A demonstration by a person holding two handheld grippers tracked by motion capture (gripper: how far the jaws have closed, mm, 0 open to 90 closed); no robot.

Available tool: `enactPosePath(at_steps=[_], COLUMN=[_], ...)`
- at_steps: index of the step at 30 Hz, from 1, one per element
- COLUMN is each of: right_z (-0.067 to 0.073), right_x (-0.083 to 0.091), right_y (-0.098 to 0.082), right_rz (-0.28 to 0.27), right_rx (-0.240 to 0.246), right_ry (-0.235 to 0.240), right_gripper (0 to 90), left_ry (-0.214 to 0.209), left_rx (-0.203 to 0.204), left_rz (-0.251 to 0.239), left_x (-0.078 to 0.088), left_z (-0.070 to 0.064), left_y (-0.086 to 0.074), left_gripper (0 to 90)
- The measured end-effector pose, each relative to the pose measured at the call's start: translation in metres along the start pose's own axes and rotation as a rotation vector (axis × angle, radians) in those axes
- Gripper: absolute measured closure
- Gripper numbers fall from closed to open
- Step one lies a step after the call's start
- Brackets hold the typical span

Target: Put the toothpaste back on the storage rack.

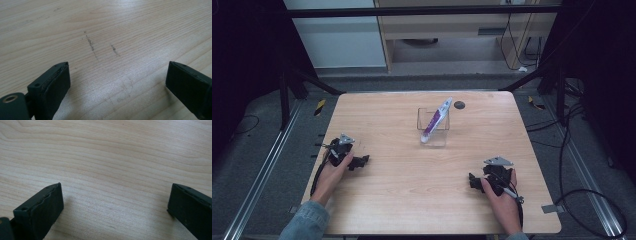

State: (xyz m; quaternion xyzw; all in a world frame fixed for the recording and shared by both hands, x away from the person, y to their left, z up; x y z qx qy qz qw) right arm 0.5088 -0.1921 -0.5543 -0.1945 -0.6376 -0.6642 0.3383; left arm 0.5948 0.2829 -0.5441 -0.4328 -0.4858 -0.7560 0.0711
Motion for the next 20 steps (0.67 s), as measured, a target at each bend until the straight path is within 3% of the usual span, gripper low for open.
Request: enactPosePath(at_steps=[7,12,20], right_z=[0.0,0.0001,0.0001], right_x=[0.0,0.0,0.0], right_y=[0.0,0.0,0.0001], right_rz=[0.0,0.0,-0.001], right_rx=[-0.001,-0.001,-0.001], right_ry=[0.0,0.0,0.0], right_gripper=[0.3,0.3,0.3], left_ry=[-0.01,-0.015,-0.01], left_rx=[0.022,0.015,0.021], left_rz=[-0.022,-0.04,-0.034], left_x=[-0.0047,-0.0064,-0.0067], left_z=[0.0022,0.0038,0.0042], left_y=[-0.0003,-0.0011,-0.0015], left_gripper=[3.6,1.5,0.0])
Point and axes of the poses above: each handheld gripper's, and its own axes: x roughly backward along the jaws, y roughly out of its top, z roughly to its left, the point moved 6 cm from there along -x, roughly forward along the jaws, and after that the axes turned 9 degrees about -x, right-handed, at the moved point
